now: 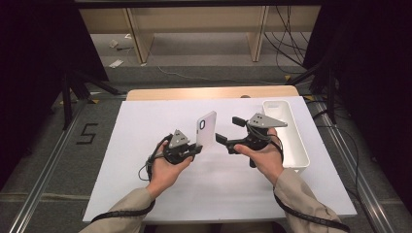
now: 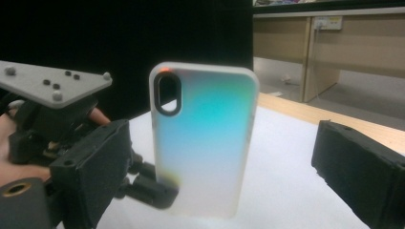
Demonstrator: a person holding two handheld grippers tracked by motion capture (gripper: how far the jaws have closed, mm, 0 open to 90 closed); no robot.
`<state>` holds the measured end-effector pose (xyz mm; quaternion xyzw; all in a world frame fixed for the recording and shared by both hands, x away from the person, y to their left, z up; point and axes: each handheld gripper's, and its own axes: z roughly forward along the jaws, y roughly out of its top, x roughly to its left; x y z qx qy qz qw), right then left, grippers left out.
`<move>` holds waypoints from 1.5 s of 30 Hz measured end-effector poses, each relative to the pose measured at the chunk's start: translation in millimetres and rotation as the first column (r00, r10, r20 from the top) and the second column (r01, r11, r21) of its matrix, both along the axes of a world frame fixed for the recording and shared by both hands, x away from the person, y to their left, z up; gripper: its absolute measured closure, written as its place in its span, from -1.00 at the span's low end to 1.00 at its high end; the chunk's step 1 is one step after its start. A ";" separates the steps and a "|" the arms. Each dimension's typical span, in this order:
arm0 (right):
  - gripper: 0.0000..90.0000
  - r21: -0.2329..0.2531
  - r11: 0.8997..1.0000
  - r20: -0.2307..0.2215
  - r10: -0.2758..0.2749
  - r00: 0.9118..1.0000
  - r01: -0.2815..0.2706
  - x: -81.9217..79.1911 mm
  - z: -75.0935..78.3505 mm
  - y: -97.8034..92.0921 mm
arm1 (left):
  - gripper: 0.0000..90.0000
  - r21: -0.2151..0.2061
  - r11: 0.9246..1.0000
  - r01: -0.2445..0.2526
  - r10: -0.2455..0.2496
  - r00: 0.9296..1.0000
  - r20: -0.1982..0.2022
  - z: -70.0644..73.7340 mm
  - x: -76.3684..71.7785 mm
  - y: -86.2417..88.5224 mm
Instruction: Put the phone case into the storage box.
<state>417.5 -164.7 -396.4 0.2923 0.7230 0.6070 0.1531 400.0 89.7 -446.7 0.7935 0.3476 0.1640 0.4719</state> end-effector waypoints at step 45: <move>-0.61 0.065 0.992 0.000 -0.109 0.994 0.109 2.2 -2.6 9.6 | 0.79 -0.007 0.997 0.073 -0.073 0.997 0.018 0.5 -9.9 -36.4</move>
